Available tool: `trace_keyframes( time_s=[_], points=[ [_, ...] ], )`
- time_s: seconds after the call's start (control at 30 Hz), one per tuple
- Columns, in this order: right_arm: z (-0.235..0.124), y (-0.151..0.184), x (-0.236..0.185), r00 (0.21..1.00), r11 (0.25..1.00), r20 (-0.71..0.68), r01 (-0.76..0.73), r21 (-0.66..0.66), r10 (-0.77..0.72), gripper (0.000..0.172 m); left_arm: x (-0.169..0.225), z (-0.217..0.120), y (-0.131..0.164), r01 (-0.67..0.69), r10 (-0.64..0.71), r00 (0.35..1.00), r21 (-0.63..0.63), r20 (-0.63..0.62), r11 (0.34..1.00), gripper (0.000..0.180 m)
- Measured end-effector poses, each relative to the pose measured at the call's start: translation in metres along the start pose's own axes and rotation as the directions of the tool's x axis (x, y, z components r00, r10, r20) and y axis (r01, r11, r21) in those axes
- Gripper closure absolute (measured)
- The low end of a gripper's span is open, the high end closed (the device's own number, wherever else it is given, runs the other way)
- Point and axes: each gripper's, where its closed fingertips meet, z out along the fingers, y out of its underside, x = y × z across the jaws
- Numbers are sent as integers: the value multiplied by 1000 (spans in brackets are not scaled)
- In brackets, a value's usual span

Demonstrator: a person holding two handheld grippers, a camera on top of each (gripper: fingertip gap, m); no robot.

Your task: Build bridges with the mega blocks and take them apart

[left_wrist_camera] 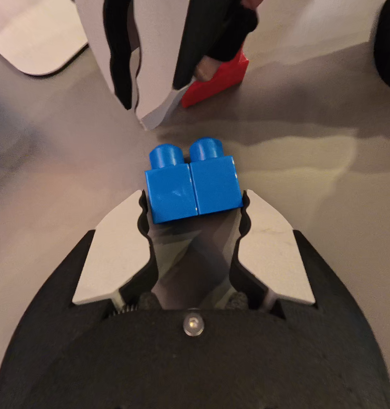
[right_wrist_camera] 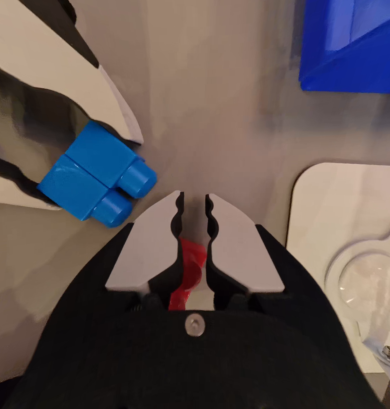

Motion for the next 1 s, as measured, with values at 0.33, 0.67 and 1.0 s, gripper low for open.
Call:
trace_keyframes(
  time_s=[0.33, 0.67, 1.0],
  points=[
    [0, 2, -13, 1000, 1000, -1, 24, -19, -24, 154, 0, -1, -5, -38, 38, 999, 18, 7, 999, 81],
    [-7, 9, -16, 998, 1000, -65, -3, -6, 3, 154, 3, 0, -11, 70, -85, 987, 112, 137, 991, 101],
    [-7, 9, -18, 998, 1000, -61, -15, 12, 16, 154, 2, 4, -6, 60, -68, 987, 62, 142, 996, 101]
  ],
)
